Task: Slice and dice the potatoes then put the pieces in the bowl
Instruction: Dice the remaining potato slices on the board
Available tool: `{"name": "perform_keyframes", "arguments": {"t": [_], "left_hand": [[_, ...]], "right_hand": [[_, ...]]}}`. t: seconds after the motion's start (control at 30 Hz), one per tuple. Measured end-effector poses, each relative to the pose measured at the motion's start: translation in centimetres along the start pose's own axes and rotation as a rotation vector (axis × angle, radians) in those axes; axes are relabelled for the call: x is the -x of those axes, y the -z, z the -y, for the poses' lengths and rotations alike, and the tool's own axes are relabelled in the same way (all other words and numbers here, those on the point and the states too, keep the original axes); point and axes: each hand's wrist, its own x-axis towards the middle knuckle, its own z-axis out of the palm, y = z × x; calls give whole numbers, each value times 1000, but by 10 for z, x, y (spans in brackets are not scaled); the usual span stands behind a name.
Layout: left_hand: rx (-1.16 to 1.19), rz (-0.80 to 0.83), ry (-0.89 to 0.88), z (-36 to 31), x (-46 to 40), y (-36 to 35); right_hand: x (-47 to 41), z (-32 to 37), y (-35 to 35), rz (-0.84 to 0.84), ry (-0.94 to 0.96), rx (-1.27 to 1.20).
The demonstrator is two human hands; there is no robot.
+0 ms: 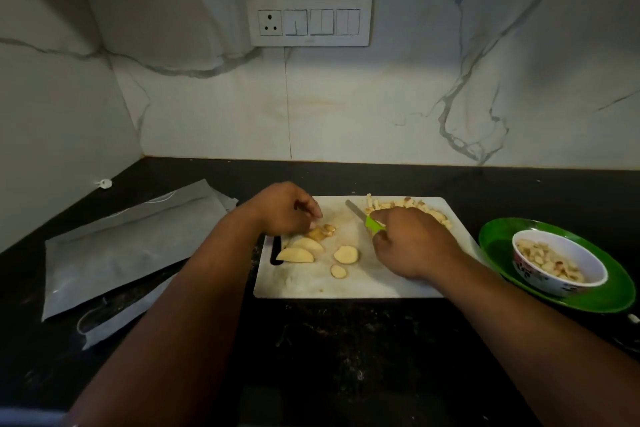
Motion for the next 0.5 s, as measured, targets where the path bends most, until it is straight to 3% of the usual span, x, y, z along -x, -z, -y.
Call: {"name": "perform_keyframes", "arguments": {"t": [0.3,0.5], "left_hand": [[-44,165,-47,9,-18,1],[-63,118,-16,6,-27,-6]], "right_hand": [[2,-5,-22,-38,101,-19],[26,17,-11,-40,159,-91]]}}
